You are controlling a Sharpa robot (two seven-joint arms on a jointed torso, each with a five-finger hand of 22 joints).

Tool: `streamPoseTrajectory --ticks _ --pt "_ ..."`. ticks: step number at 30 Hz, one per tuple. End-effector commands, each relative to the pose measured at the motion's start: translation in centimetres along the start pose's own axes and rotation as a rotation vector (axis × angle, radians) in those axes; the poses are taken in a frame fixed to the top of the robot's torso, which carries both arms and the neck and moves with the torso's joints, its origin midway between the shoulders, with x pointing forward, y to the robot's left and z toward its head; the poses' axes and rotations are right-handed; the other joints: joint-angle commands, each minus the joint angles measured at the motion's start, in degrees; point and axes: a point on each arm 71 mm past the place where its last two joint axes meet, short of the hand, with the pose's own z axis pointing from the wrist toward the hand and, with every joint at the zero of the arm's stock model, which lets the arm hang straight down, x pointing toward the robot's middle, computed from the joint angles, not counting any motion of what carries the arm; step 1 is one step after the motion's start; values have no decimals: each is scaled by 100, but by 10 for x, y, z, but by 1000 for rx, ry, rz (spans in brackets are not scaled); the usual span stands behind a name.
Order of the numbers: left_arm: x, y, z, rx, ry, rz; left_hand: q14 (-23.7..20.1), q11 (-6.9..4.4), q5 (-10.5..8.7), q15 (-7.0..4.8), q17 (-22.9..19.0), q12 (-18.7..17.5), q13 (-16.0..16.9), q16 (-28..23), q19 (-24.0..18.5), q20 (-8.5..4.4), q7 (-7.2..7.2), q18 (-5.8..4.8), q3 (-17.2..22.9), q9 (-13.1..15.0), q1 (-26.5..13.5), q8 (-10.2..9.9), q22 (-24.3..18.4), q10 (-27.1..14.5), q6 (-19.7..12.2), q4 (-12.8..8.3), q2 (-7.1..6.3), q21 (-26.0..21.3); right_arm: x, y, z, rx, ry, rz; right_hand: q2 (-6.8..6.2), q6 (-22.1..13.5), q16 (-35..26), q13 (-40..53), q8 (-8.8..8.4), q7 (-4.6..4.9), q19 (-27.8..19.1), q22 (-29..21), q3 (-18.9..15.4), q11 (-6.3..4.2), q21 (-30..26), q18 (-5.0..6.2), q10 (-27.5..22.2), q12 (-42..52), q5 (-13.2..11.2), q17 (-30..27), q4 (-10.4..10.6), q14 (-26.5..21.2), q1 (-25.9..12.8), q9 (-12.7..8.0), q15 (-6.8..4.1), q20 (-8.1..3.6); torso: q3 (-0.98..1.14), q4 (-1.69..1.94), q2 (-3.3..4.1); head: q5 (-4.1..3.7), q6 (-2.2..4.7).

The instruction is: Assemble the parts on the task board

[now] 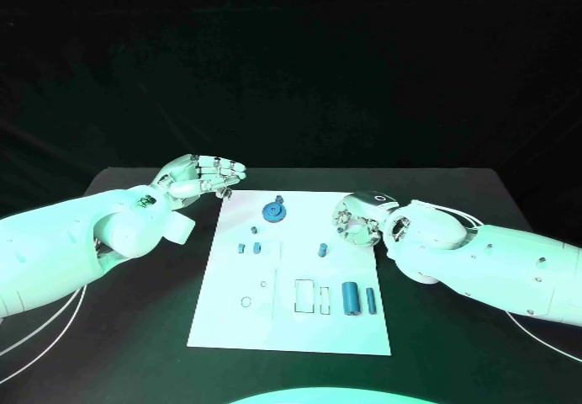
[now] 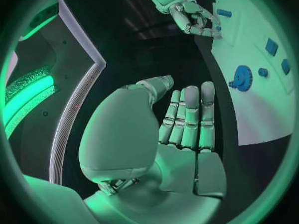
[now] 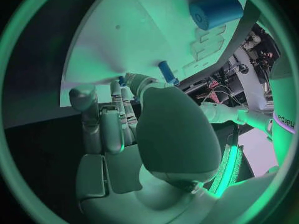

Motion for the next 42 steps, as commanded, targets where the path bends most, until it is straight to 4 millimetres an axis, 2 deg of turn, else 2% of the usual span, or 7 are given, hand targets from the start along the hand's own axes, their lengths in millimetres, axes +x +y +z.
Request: streamPoseTrajectory --ticks 1,16,20,21,23,32,42 --pt "1 -3 0 27 -2 -24 28 8 28 -14 -9 19 4 -2 20 -11 32 75 -23 -7 -8 10 -6 39 22 -23 47 -25 9 4 1 -1 55 -46 8 72 45 -16 34 -20 51 36 59 -14 49 -98 87 -33 -37 24 -7 281 -60 20 -27 11 0 0 0 8 -21" --pt "4 -3 0 21 13 -5 26 12 34 -14 -22 16 -2 -6 23 -13 38 75 -25 -11 -5 1 -9 9 2 -33 41 -29 19 9 6 13 96 -108 118 321 117 -48 184 -124 98 205 176 -104 247 -123 358 -72 -41 83 -120 286 -90 134 -95 -41 5 -3 -5 2 -55" --pt "4 -3 0 19 14 1 25 13 34 -13 -25 16 -4 -7 24 -13 40 74 -26 -12 -6 -1 -10 2 -2 -34 42 -30 22 12 5 9 109 -119 263 563 140 -3 345 -225 133 321 278 -206 390 -140 642 -28 -44 101 -281 288 -29 252 -182 -105 4 -5 -8 -4 -71" --pt "4 -3 0 18 15 1 25 13 34 -13 -25 16 -4 -7 24 -13 40 74 -26 -12 -6 -1 -10 2 -2 -34 42 -30 22 13 5 7 110 -122 345 674 163 23 431 -274 173 395 291 -261 508 -158 786 -1 -45 127 -316 297 -56 317 -224 -137 3 -5 -8 -4 -72" --pt "5 -3 0 16 21 2 48 7 41 -17 -43 86 18 8 41 -16 47 74 -28 -18 -12 -10 -12 56 -25 -39 62 -30 23 14 5 6 110 -129 404 669 160 30 476 -295 198 469 361 -292 597 -173 880 -47 -31 108 -415 298 -77 391 -257 -181 2 -8 -6 -2 -72" --pt "10 -3 0 15 39 4 68 -4 55 -25 -52 149 39 31 58 -22 40 76 -27 -20 -4 -10 -11 87 -31 -58 68 -25 22 18 3 -10 58 -169 393 653 153 34 493 -317 213 659 817 -309 779 -198 1039 -202 -22 62 -668 298 -164 502 -279 -230 -4 -3 -9 -8 -84" --pt "10 -3 0 14 41 8 66 -2 62 -25 -56 151 39 32 59 -23 41 75 -25 -19 -3 -7 -11 69 -28 -62 68 -25 16 18 1 -7 -25 -162 370 662 153 38 496 -321 221 713 908 -313 838 -206 1074 -239 -26 52 -726 298 -211 527 -287 -232 -7 2 -7 -3 -59"
